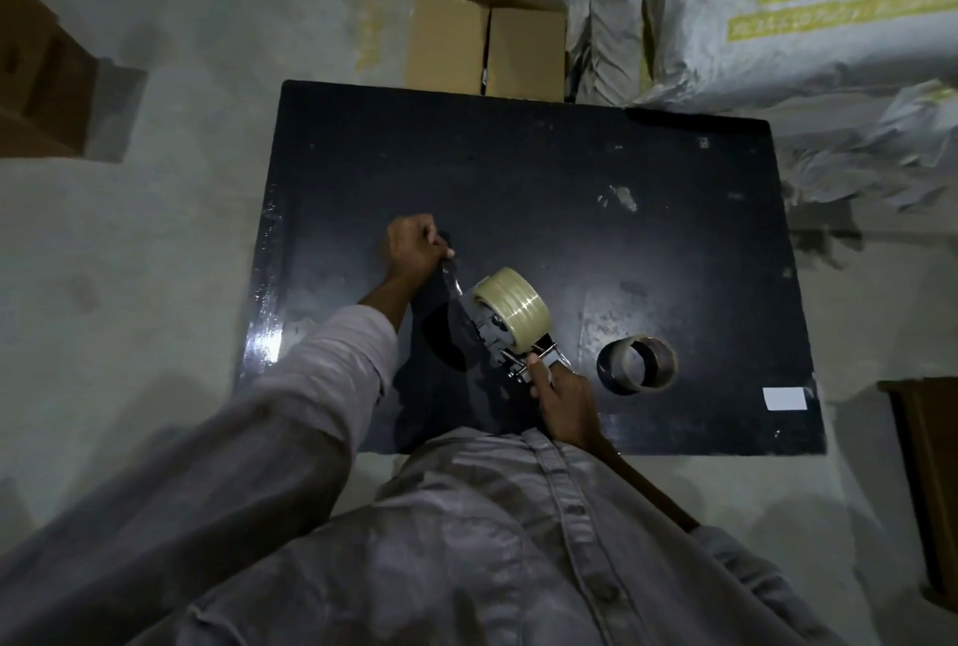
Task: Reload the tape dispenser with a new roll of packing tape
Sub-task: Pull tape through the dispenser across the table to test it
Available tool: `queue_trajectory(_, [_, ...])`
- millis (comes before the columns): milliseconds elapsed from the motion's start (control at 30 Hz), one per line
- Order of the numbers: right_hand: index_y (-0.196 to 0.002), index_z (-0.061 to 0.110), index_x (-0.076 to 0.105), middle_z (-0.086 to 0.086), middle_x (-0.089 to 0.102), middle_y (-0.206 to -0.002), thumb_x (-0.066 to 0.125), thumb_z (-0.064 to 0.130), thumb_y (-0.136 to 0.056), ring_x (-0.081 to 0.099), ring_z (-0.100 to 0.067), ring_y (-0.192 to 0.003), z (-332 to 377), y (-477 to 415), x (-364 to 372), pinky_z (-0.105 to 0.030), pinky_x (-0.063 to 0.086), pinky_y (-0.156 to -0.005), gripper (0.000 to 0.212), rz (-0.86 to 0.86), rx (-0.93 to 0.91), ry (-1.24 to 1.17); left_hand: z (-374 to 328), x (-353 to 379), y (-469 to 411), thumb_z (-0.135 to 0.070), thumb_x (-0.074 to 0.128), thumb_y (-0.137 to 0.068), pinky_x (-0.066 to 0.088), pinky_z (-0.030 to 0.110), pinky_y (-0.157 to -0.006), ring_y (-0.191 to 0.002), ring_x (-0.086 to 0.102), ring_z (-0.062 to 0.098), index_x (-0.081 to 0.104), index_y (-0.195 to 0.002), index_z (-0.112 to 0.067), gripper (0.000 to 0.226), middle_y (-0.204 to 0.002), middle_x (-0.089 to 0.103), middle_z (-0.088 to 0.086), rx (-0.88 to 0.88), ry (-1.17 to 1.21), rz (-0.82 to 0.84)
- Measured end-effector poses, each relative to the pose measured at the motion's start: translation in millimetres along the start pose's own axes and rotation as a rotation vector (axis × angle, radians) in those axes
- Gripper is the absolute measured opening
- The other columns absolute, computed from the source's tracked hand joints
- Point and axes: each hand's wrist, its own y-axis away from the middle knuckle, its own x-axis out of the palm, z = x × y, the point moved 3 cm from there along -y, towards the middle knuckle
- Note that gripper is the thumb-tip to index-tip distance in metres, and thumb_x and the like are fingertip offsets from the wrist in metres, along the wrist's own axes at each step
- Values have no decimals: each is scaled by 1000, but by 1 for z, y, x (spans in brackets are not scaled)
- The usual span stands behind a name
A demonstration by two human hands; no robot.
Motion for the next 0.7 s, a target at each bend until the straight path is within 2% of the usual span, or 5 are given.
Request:
queue_trajectory(167, [-80,31,71,-1,78,-88,25,98,-95,75,-25,-89,-11,-2,8,-43,59,-83,83,17,39,-7,19,1,-17,-45,107,-42,28,27,-102,-107,57,22,52,-59,-24,61,-94,70,1,-178,-118,-88])
queue_trajectory(400, [-78,21,73,0,74,-74,37,96,-97,74,-25,-76,-26,-5,15,-57,61,-79,85,47,123,-120,19,-13,-20,-28,80,-89,54,46,-100,-105,66,37,53,-72,-25,32,-88,70,4,-174,-98,-240])
queue_trajectory(500, [-78,23,73,2,73,-72,38,92,-100,73,-24,-74,-26,-4,14,-57,61,-79,80,57,108,-153,5,-23,4,-5,64,-91,51,44,-91,-106,61,34,63,-92,-16,11,-97,65,7,79,-140,-215])
queue_trajectory(600, [-76,25,72,5,73,-69,38,91,-100,72,-21,-71,-23,-2,11,-53,61,-77,78,58,92,-165,2,-14,53,3,59,-88,48,45,-104,-122,60,34,70,-122,-10,37,-126,70,11,511,-299,-3])
queue_trajectory(700, [-76,25,71,6,73,-70,40,81,-106,73,-18,-70,-19,-1,9,-52,60,-76,71,61,70,-160,28,0,85,1,56,-97,29,42,-126,-157,42,28,56,-157,-11,61,-166,52,8,663,-413,190])
